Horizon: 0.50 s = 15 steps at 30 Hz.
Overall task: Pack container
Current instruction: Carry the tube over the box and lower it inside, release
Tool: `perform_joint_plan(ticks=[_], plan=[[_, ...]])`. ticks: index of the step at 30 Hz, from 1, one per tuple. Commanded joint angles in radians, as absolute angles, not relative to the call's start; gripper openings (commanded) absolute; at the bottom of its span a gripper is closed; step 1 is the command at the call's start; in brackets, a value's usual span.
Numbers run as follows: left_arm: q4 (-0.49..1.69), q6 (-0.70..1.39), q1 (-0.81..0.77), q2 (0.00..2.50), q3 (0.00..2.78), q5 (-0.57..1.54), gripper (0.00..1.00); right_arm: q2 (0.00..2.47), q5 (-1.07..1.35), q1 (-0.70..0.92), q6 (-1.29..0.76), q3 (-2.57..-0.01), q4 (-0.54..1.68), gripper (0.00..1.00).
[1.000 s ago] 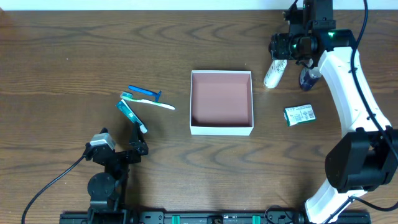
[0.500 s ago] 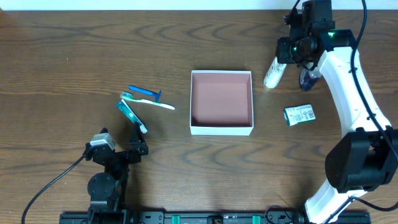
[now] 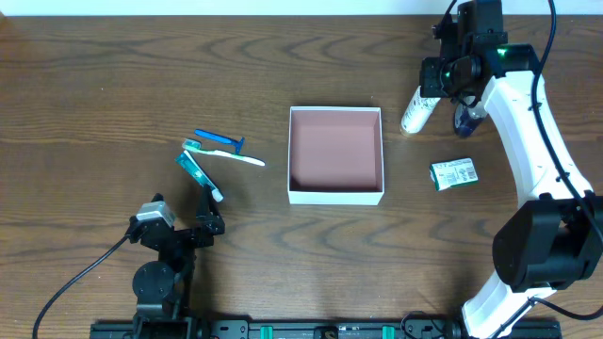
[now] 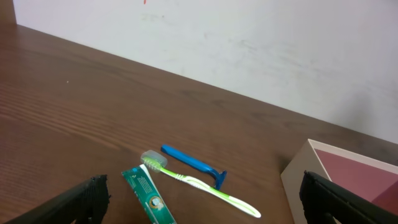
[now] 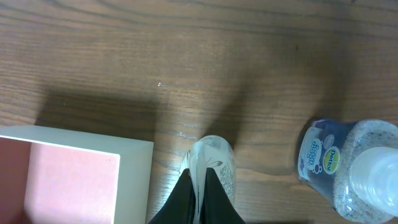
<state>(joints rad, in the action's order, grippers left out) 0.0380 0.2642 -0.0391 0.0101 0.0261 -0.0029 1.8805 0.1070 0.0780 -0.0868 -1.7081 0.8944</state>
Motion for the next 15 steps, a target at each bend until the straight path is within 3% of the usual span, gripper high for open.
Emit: perform_joint_plan(ticks=[1,15], plan=[[0.074,0.255,-0.033,0.005,0.004,-0.014,0.98,1.858,0.101,0.088,-0.1,-1.729,0.89,0.01],[0.074,0.255,-0.033,0.005,0.004,-0.014,0.98,1.546,0.068,0.207,-0.112,-1.764,0.894,0.01]])
